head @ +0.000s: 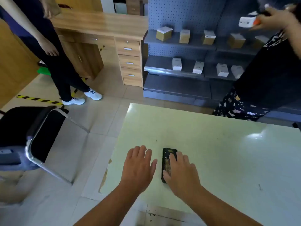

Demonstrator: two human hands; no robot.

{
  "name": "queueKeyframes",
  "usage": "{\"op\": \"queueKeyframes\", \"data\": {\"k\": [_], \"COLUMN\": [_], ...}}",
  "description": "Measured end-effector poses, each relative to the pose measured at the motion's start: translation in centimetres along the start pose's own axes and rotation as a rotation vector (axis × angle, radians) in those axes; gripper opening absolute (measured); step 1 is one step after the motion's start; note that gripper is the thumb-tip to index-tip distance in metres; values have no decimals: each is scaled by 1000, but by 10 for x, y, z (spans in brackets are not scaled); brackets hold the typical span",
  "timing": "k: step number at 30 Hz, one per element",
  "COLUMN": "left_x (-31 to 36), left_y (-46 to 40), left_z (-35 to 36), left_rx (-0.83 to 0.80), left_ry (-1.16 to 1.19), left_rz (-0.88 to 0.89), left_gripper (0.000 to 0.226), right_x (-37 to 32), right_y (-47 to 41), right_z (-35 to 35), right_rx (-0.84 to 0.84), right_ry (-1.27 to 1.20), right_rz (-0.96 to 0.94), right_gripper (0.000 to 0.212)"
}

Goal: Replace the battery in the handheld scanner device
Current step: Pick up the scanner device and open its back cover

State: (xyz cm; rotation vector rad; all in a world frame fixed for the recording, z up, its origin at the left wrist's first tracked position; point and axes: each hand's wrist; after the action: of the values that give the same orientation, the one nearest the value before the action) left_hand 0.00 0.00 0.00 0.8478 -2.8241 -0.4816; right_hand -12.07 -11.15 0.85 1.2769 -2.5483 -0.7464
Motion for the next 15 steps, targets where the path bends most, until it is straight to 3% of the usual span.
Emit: {"op": "queueKeyframes", "data": {"k": [7, 15], "left_x": [-13, -21], "left_y": [-33, -29], "left_z": [38, 55], "left_rx": [-42, -43], "left_ry": [31, 56], "left_rz": [17, 47], "left_gripper": [50, 51], "right_x": [-1, -10], "right_y": [-88, -109], "right_z": [33, 56], "right_rx": [-108, -165], "right_ry": [-82, -145], "right_rz": [163, 246], "right_gripper": [84, 91]}}
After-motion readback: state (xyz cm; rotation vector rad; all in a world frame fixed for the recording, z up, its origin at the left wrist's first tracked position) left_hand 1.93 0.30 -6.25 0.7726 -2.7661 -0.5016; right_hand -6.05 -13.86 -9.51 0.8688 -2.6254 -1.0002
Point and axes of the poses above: each hand's wrist, its own y-axis away from the middle knuckle, its own z-axis out of the palm, x = y × z, and after that the axes turned 15 degrees about -x, right-handed
